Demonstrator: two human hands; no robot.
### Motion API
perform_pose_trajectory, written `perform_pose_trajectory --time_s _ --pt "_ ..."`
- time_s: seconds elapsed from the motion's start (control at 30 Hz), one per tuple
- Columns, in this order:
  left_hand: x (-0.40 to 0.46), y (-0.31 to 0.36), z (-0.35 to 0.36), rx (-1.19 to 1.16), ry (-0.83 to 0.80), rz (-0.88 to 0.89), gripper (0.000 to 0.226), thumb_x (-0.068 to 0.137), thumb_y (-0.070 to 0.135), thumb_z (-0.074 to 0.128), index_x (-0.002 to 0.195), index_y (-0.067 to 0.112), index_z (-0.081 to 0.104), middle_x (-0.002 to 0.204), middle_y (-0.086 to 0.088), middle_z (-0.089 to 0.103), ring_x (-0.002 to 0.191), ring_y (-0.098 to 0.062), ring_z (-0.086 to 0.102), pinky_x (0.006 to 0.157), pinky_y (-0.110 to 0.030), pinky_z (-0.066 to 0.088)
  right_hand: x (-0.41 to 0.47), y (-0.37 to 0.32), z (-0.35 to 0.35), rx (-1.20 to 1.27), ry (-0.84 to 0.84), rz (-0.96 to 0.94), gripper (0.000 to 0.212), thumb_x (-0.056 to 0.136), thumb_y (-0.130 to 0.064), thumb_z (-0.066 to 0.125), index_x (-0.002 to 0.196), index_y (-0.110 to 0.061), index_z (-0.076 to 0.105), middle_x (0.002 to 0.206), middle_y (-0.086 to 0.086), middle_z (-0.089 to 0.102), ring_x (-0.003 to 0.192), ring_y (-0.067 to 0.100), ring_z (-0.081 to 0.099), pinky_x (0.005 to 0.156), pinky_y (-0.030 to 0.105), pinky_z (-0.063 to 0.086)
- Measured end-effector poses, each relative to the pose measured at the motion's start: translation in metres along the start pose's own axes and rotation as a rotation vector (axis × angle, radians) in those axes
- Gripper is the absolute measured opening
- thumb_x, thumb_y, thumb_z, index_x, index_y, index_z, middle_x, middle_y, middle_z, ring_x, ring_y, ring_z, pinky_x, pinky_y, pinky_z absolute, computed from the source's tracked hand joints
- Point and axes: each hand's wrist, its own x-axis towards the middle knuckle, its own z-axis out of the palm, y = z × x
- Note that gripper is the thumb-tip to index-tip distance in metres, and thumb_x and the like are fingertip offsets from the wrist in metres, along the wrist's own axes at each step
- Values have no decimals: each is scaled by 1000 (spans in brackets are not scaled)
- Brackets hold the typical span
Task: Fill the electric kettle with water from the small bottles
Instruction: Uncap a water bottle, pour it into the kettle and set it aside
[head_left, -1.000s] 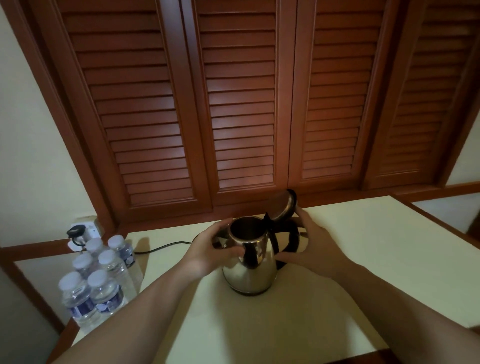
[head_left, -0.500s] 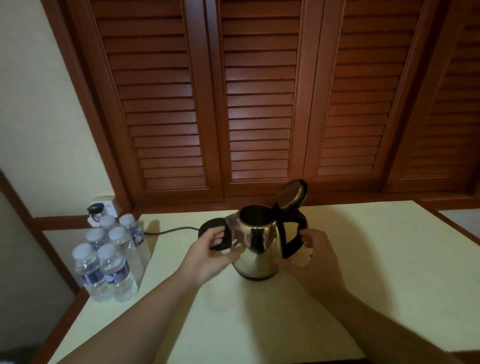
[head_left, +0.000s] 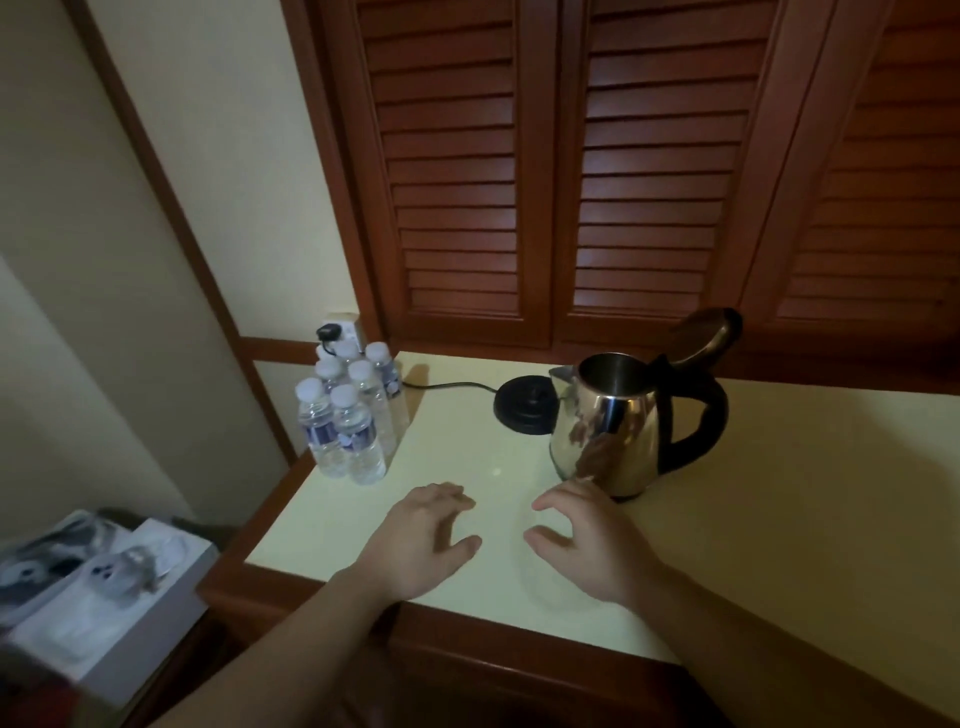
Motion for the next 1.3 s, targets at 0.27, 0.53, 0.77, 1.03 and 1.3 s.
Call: perform_pose_trajectory --time_s 0.27,0.53,0.77,1.03,1.3 --pt "-44 -68 -48 68 -17 5 58 93 67 55 144 40 57 154 20 47 143 0 38 116 -18 28 47 -53 45 -161 -67 87 44 91 -51 65 127 -24 66 123 -11 62 119 12 53 106 31 41" --pt "-54 -122 -78 36 30 19 57 93 62 60 143 35 60 153 18 49 142 0 37 116 -18 26 107 -126 70 -149 -47 52 52 92 -54 52 135 -24 56 121 -5 60 111 15 55 93 36 49" --pt "-50 -126 -76 15 66 63 59 85 62 63 136 32 66 146 11 57 138 -3 45 117 -26 35 156 -191 71 29 53 -21 58 102 -44 54 156 -37 33 135 1 48 117 18 51 92 36 45" --pt "-44 -123 -78 -11 50 -3 62 87 58 68 142 31 57 142 12 56 130 -8 51 110 -28 42 158 -207 47 -77 16 -20 23 102 -35 58 115 -17 57 106 -2 56 94 19 56 73 34 45" --pt "8 -74 -69 -477 85 -163 82 80 47 85 148 34 42 136 14 55 116 -6 56 93 -24 46 137 -190 5 -113 -23 146 39 88 -51 75 93 -13 65 89 5 64 82 24 62 69 42 53"
